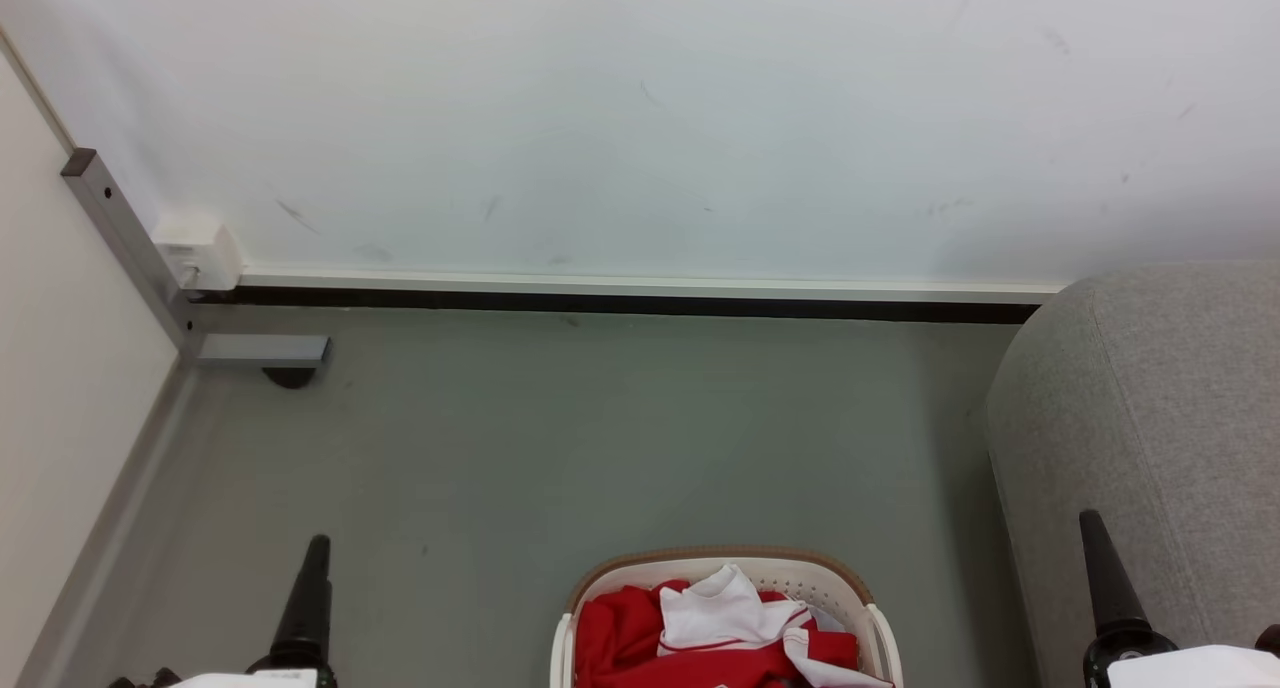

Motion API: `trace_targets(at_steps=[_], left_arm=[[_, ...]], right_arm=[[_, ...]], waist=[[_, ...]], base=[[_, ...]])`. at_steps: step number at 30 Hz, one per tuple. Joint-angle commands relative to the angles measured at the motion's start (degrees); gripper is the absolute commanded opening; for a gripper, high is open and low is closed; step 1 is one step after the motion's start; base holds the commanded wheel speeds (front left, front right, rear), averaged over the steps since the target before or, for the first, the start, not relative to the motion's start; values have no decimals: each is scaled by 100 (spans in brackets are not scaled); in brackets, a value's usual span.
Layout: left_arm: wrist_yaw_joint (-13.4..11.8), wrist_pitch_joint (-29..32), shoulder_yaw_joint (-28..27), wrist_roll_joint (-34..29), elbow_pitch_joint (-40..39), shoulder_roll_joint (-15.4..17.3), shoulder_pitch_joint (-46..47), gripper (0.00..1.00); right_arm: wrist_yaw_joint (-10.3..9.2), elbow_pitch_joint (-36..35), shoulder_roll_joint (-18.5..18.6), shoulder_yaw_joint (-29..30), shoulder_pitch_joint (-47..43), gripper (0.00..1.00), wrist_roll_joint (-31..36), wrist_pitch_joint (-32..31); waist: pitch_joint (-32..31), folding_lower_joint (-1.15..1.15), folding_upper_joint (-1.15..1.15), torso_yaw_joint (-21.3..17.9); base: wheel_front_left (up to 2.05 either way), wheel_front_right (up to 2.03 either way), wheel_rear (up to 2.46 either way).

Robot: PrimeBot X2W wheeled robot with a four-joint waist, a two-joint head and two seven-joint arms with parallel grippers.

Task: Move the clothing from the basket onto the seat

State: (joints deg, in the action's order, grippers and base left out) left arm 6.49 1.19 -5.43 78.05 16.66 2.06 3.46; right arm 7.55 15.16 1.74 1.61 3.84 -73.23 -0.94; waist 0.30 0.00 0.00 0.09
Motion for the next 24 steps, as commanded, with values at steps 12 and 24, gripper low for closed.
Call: trace_targets(at_steps=[12, 24], left_arm=[[-217, -322, 62, -1396, -236, 55, 5, 100], [-297, -585, 37, -2782, -342, 64, -67, 100]], right_arm=[[-3, -201, 59, -206, 178, 100, 1495, 296], [-4, -233, 76, -442, 227, 100, 2674, 558]], waist=[[-2, 0, 0, 22], [4, 0, 0, 29]], base=[[0, 0, 0], [0, 0, 0]])
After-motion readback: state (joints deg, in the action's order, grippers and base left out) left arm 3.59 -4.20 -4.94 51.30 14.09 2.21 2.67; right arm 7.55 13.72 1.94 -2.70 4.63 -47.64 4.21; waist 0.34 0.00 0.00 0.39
